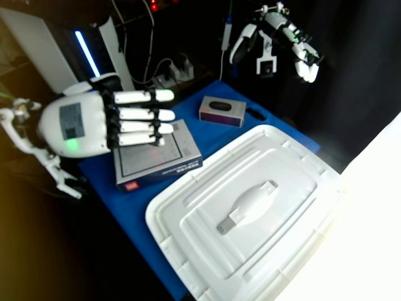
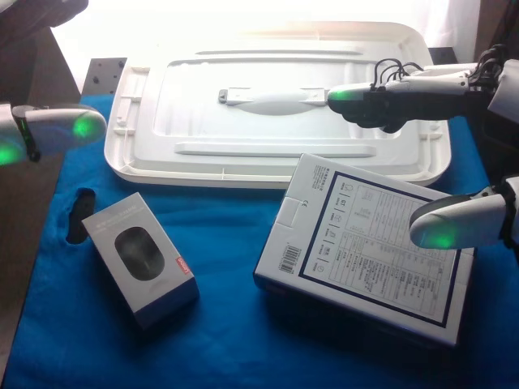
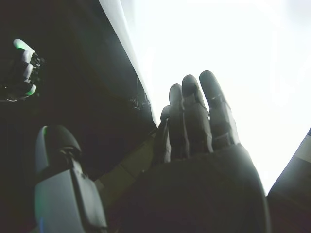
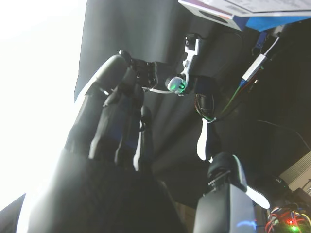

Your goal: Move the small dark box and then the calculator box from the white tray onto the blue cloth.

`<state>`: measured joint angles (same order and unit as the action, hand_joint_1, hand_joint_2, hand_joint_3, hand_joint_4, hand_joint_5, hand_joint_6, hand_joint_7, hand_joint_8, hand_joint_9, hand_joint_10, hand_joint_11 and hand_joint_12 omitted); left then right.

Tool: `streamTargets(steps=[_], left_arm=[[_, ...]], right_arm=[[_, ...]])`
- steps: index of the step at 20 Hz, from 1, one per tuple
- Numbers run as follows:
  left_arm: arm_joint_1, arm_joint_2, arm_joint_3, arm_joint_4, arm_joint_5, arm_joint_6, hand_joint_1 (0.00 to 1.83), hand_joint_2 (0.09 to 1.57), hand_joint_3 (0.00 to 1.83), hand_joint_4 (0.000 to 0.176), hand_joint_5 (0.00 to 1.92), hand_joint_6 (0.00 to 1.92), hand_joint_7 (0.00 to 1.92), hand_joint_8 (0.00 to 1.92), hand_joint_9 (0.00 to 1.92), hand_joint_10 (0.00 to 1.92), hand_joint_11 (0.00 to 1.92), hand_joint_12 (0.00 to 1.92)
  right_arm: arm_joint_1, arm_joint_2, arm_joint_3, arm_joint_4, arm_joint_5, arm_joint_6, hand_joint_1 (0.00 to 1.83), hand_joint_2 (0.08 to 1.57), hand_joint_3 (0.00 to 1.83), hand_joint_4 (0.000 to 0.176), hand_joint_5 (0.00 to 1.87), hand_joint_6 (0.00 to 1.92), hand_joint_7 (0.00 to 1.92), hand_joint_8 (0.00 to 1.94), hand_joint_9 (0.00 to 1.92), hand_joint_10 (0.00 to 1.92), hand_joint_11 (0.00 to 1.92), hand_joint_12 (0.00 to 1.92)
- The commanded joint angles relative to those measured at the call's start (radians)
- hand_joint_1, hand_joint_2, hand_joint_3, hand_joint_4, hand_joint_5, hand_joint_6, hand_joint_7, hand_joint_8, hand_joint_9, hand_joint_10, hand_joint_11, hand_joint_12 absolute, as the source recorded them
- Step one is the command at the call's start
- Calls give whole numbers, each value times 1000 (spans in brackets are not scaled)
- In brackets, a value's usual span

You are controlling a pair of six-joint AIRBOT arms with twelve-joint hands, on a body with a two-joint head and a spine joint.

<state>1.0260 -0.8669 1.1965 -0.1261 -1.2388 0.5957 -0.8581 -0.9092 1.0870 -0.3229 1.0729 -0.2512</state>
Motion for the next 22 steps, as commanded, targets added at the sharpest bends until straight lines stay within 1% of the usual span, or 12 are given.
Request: streamTargets(steps=[1,3,5,6,7,10,11,13,14,15,18,22], left_arm=[[-9,-2,3,-29,-131,-5,525,928,0,59,62,3,311,6,321,9,0,764],[-9,-2,2,-31,-132,-5,505,923,0,62,52,1,301,1,303,2,0,734],[-9,-2,2,-32,-134,-5,472,931,2,89,52,1,268,1,262,0,0,622],[-9,-2,2,-32,-135,-5,451,938,3,103,64,3,247,0,234,0,0,580],[-9,-2,2,-33,-135,-5,450,944,3,104,68,2,234,1,213,2,0,532],[-8,-1,1,-36,-139,-5,477,899,0,115,126,10,266,8,229,8,0,508],[-8,-1,1,-38,-142,-5,504,871,0,113,133,10,286,13,245,12,0,514],[-8,-1,1,-40,-144,-5,510,837,0,119,129,2,299,6,265,9,0,558],[-7,0,1,-40,-145,-5,506,834,0,124,126,0,293,2,255,3,0,529],[-7,0,0,-41,-146,-5,505,837,0,126,128,1,291,1,251,1,0,523],[-7,2,-1,-41,-147,-5,497,849,1,124,125,0,282,2,237,2,0,444],[-7,1,-2,-41,-147,-5,510,860,4,126,131,0,273,0,232,0,0,453]], right_arm=[[9,2,2,42,124,3,266,921,2,103,317,0,573,0,657,0,471,909],[9,2,6,46,125,2,271,923,2,102,301,0,557,0,644,0,455,890],[9,2,9,48,125,1,244,924,2,87,299,0,553,0,655,4,441,871],[9,2,9,50,125,1,248,918,0,90,299,0,539,0,648,1,415,856],[9,2,10,50,125,1,235,929,4,77,302,1,545,3,656,4,429,856],[9,3,13,53,125,1,275,919,0,90,322,0,595,0,656,0,466,538],[9,5,13,54,125,1,289,931,0,54,313,2,583,4,642,6,444,591],[9,6,13,55,125,1,282,896,1,73,300,0,586,2,608,7,313,965],[9,6,14,56,125,1,303,893,1,72,305,0,595,1,607,5,264,1091],[9,6,15,57,125,1,299,900,4,60,297,0,594,0,602,2,256,1122],[9,6,17,58,126,1,291,887,0,53,270,0,570,0,593,0,197,1188],[9,4,17,59,128,1,348,876,0,68,285,1,540,0,554,0,93,1209]])
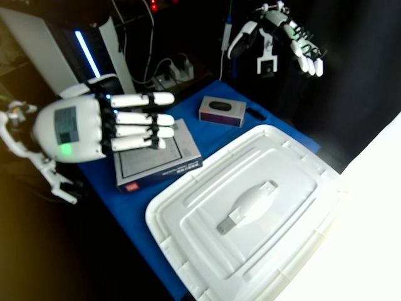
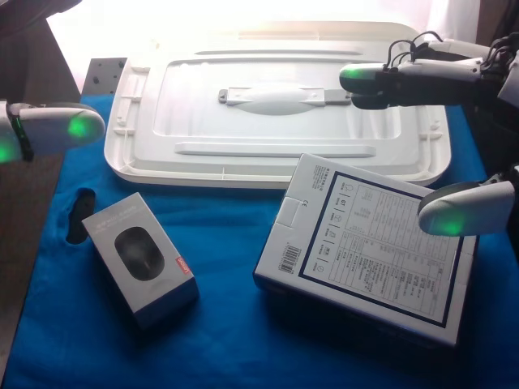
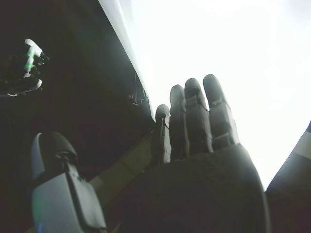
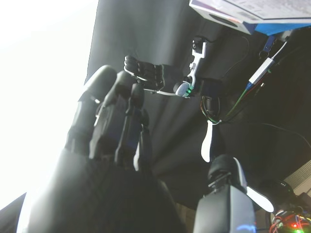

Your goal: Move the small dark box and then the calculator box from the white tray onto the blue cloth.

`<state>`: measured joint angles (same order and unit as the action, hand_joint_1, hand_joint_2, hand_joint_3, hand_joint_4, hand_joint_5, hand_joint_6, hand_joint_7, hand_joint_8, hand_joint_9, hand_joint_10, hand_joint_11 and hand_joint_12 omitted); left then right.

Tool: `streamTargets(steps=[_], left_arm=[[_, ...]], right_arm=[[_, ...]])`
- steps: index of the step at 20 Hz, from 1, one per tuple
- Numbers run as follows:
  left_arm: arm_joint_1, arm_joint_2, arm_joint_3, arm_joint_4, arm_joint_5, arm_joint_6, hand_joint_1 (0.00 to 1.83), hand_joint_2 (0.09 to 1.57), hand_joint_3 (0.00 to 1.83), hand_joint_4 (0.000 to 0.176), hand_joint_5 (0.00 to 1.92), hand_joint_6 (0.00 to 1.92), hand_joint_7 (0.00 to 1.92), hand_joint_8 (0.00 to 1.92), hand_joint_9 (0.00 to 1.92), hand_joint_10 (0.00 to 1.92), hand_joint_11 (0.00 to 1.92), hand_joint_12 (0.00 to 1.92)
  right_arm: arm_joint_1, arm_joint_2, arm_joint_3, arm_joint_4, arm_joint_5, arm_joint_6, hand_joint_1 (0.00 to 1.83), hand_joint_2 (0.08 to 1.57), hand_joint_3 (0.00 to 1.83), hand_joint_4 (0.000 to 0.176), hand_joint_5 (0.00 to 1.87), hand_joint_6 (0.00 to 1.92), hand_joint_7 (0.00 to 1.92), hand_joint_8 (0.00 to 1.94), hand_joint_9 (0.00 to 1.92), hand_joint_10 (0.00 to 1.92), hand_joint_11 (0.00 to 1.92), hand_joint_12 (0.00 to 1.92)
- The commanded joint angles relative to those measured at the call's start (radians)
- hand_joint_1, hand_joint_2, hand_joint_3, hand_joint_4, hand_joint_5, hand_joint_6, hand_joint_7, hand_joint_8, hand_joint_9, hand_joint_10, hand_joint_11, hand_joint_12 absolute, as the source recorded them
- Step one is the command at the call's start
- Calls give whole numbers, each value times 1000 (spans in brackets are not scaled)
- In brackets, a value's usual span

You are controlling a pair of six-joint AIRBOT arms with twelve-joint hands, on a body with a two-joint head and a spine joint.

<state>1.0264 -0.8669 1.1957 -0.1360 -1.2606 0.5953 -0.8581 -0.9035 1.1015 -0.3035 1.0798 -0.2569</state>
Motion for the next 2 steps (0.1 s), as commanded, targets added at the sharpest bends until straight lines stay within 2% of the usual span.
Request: streamTargets(steps=[1,2], left_arm=[[-8,1,-1,-31,-126,-5,507,867,6,127,127,0,270,0,228,0,0,451],[-8,1,-1,-31,-126,-5,506,876,6,126,131,1,271,0,227,0,0,435]], right_arm=[[9,-2,3,40,122,6,322,885,4,52,275,0,550,4,556,2,107,1223],[9,-2,4,40,122,6,313,884,3,58,267,0,543,1,550,0,106,1223]])
